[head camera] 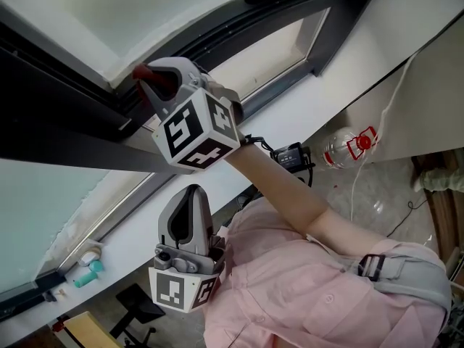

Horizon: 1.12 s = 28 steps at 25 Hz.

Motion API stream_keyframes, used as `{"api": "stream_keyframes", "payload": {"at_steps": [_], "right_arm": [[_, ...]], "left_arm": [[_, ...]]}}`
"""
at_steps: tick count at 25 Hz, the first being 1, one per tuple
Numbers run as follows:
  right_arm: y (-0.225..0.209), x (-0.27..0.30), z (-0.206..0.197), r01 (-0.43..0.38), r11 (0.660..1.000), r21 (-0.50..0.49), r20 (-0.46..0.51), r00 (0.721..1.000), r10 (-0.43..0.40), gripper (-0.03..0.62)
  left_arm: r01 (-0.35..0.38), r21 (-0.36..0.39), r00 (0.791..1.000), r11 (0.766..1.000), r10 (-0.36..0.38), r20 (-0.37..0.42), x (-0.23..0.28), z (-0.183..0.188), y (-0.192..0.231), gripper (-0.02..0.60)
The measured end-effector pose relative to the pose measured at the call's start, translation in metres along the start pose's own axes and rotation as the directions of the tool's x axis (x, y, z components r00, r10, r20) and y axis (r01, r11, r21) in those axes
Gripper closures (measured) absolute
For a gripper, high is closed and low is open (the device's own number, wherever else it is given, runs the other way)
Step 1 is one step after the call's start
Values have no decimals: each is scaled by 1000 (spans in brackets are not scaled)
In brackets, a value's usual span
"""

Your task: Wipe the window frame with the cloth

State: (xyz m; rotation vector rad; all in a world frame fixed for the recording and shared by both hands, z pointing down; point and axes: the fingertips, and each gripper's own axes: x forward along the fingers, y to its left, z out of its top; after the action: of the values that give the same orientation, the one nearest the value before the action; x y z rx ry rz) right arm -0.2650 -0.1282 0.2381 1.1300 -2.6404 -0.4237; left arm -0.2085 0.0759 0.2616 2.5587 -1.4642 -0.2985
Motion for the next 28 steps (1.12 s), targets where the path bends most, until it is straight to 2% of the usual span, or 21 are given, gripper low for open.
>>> {"api": "stream_keyframes", "payload": {"at_steps": [28], "right_arm": [[0, 0, 0, -21, 1000, 2, 13, 1000, 21, 531]], "left_arm": [[-2, 6, 1000, 1000, 2, -15, 9, -3, -5, 583]]}}
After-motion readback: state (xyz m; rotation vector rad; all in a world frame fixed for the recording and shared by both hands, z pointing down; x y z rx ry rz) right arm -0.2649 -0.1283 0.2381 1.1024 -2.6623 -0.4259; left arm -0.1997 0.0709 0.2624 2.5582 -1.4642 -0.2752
